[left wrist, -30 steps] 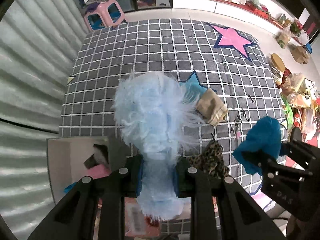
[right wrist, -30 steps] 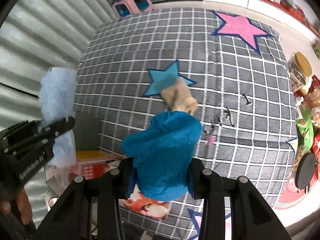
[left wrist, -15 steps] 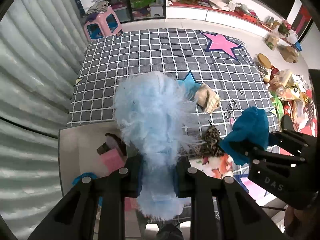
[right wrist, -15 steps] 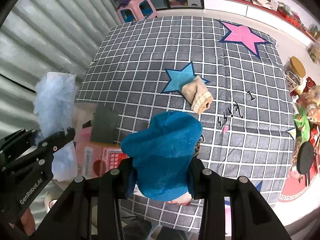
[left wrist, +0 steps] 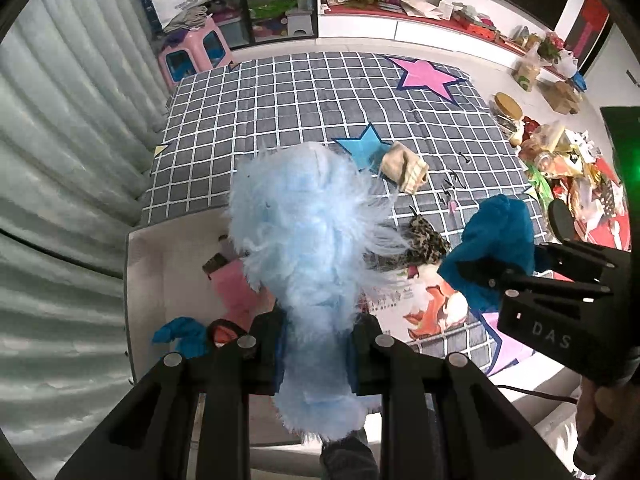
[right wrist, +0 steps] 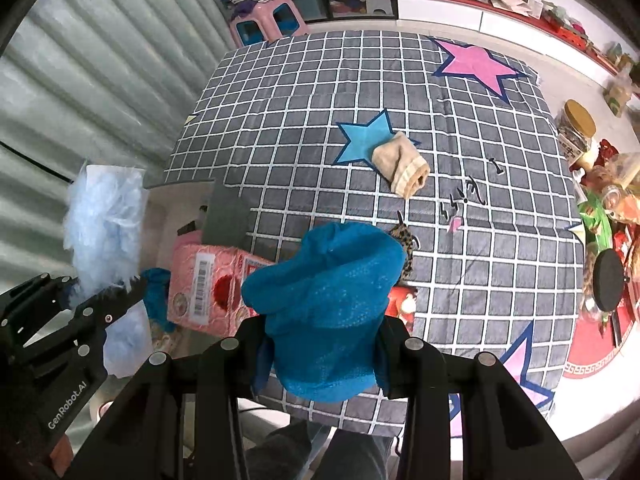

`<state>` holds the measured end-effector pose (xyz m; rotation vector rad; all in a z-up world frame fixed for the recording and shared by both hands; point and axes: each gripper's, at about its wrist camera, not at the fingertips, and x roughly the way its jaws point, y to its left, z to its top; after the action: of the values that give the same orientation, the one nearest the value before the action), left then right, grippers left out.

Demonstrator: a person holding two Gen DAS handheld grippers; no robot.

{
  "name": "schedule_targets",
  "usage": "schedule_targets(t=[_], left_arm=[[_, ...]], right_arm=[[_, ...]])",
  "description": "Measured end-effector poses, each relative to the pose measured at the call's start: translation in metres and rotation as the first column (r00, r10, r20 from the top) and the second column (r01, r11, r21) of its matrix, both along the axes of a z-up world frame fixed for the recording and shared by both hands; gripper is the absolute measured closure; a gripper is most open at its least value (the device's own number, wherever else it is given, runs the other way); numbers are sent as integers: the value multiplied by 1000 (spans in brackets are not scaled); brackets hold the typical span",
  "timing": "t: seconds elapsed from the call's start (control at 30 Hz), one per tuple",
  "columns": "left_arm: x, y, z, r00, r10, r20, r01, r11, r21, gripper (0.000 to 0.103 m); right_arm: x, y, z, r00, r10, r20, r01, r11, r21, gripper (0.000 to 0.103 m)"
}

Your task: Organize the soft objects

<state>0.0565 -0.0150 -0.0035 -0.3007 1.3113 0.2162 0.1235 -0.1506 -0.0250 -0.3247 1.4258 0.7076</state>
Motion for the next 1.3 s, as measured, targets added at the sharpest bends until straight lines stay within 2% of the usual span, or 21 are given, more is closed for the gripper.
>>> schedule_targets(t=[0.57,0.87,1.3], left_arm=[[-44,12,6,1000,-1,14,1,1000,-20,78],[-60,31,8,997,64,41,-63,997,-39,78],[-91,61,-6,983,184,22,-182,981,-66,78]], right_arm=[[-46,7,8,999,33,-12,-33,999,-20,62],[-59,21,19,996,88,15,-88,995,-36,62],[-80,52,20,983,185,18,-184,981,-55,62]])
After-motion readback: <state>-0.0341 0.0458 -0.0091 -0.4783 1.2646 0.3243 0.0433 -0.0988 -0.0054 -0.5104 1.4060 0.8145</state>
